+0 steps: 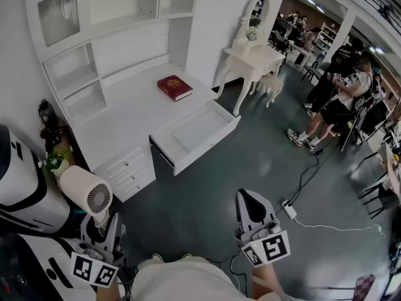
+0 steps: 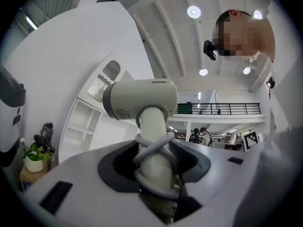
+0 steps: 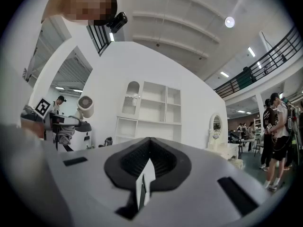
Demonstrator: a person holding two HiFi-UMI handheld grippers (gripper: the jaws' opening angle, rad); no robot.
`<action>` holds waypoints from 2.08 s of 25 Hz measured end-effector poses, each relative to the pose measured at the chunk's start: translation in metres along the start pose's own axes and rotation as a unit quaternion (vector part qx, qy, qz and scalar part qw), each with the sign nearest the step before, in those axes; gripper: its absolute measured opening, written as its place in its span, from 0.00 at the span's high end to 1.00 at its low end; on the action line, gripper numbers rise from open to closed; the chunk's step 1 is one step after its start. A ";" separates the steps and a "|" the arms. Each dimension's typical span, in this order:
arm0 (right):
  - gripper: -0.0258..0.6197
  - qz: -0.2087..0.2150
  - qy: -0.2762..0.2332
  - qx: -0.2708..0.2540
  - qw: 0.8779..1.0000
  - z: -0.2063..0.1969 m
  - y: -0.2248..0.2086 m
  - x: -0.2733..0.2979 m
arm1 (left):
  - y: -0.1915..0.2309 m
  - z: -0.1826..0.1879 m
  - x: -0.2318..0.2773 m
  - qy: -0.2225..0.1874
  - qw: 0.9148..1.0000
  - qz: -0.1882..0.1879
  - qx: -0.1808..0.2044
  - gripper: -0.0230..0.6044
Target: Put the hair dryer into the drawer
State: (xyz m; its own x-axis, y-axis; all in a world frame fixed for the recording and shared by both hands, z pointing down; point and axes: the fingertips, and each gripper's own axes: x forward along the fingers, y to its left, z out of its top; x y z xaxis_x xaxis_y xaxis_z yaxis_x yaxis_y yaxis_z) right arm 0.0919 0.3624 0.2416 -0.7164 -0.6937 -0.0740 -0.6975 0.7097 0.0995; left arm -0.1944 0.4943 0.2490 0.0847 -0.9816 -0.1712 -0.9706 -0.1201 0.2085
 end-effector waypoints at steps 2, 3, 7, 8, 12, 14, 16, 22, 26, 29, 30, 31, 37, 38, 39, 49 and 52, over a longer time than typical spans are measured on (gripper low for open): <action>0.95 0.001 0.001 0.000 1.000 0.000 0.000 -0.002 | -0.001 -0.001 -0.001 0.001 1.000 0.001 -0.003 0.65; 0.95 0.001 0.002 0.000 1.000 0.000 0.000 -0.003 | -0.002 -0.002 -0.002 0.002 1.000 0.002 -0.004 0.65; 0.95 0.000 0.006 0.003 1.000 -0.003 -0.003 -0.009 | -0.005 -0.008 -0.002 0.006 1.000 0.006 -0.005 0.65; 0.95 -0.001 0.007 0.004 1.000 -0.005 -0.004 -0.011 | -0.007 -0.009 -0.001 0.006 1.000 0.006 -0.004 0.65; 0.95 0.001 -0.007 0.025 1.000 -0.005 -0.010 -0.019 | -0.015 -0.014 0.003 0.005 1.000 0.006 -0.001 0.65; 0.95 0.004 -0.012 0.029 1.000 -0.004 -0.012 -0.021 | -0.018 -0.016 0.005 0.005 1.000 0.006 0.000 0.65; 0.94 0.005 -0.008 0.021 1.000 -0.006 -0.014 -0.021 | -0.021 -0.019 0.007 0.006 1.000 0.007 0.000 0.65; 0.94 0.013 0.003 0.013 1.000 -0.015 -0.018 -0.023 | -0.029 -0.031 0.016 0.009 1.000 0.012 0.000 0.65; 0.94 0.021 0.011 0.012 1.000 -0.021 -0.018 -0.022 | -0.029 -0.044 0.025 0.014 1.000 0.017 -0.004 0.65; 0.94 0.024 0.015 0.009 1.000 -0.024 -0.018 -0.017 | -0.025 -0.054 0.032 0.020 1.000 0.017 -0.015 0.65; 0.94 0.025 0.017 0.010 1.000 -0.026 -0.018 -0.015 | -0.024 -0.058 0.035 0.022 0.999 0.017 -0.022 0.65; 0.94 0.025 0.019 0.010 0.999 -0.027 -0.019 -0.013 | -0.022 -0.061 0.038 0.024 0.999 0.017 -0.027 0.65; 0.94 0.025 0.041 0.015 0.999 -0.045 -0.033 0.014 | -0.007 -0.074 0.075 0.034 0.999 0.009 -0.032 0.65; 0.94 0.024 0.044 0.016 0.999 -0.050 -0.036 0.022 | -0.004 -0.077 0.084 0.037 0.999 0.006 -0.032 0.65; 0.94 0.022 0.046 0.016 0.999 -0.054 -0.040 0.031 | 0.000 -0.080 0.094 0.039 0.999 0.001 -0.031 0.65; 0.94 0.001 0.064 0.003 0.998 -0.063 -0.102 0.173 | 0.056 -0.093 0.253 0.054 0.996 -0.063 -0.021 0.65; 0.94 -0.008 0.066 -0.002 0.998 -0.056 -0.117 0.214 | 0.076 -0.094 0.293 0.060 0.995 -0.076 -0.033 0.65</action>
State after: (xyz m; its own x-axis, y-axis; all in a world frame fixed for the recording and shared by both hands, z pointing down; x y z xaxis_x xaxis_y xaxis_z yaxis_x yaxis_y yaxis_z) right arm 0.0213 0.1240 0.2700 -0.6962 -0.7157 0.0551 -0.7089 0.6976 0.1038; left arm -0.2224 0.1831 0.3050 0.2603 -0.9613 -0.0904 -0.9278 -0.2749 0.2524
